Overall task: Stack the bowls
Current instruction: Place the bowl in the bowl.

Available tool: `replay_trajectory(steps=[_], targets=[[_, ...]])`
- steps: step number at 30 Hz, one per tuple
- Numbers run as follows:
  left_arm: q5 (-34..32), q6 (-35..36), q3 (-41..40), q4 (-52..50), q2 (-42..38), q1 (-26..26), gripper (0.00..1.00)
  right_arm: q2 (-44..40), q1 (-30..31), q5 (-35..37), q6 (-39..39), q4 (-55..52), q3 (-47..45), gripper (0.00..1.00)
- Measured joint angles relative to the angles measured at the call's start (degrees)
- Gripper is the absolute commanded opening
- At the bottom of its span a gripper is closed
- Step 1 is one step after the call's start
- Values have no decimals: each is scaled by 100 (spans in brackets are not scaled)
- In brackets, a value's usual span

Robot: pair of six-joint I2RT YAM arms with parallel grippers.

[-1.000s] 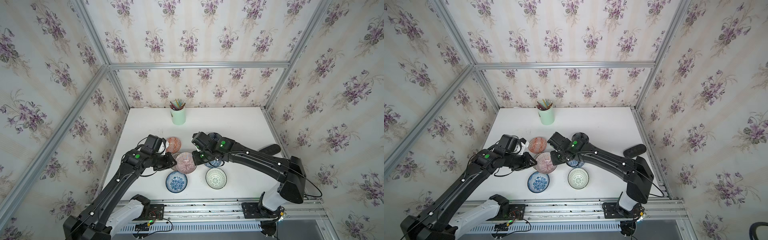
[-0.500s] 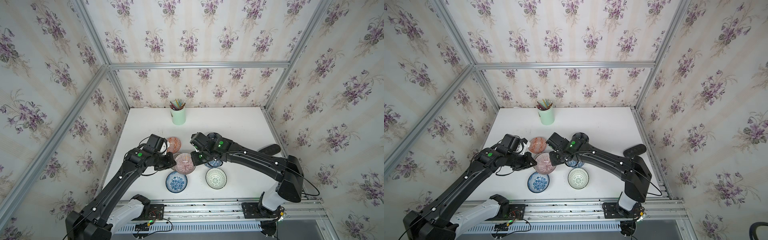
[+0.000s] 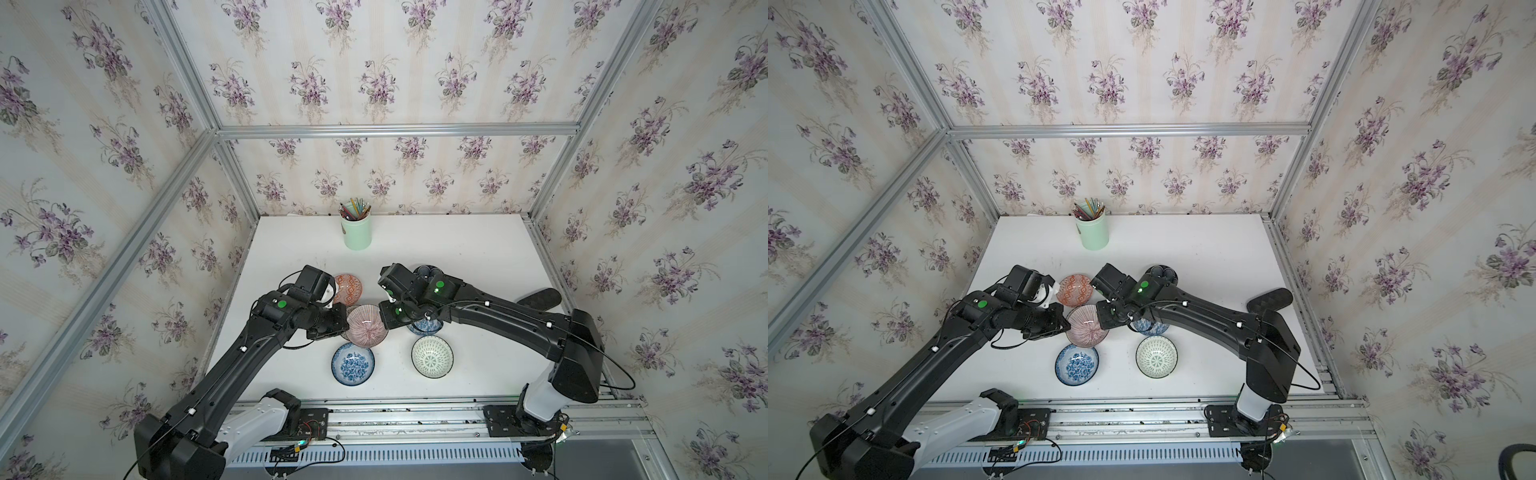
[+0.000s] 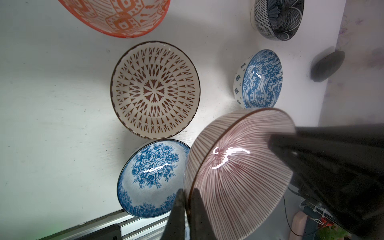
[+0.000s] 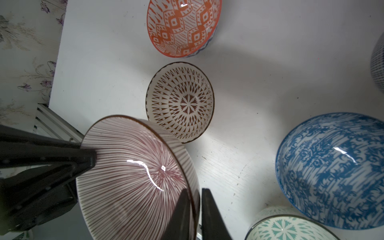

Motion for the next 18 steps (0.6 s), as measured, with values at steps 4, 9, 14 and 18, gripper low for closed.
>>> replay_trajectory(steps=[4,9,14,18], targets=[[-192,24,94,-63,48,0,0,11,2,-11,-70,2,201,69],[-472,120,291,-240,197,0,0,-232,-120,-20,-262,-13,363,72],[-734,203,450,-328,385,101,0,-949,-505,-35,-468,76,188,71],[-782,249,546,-326,634,262,0,-1408,-894,-52,-509,129,-219,70]])
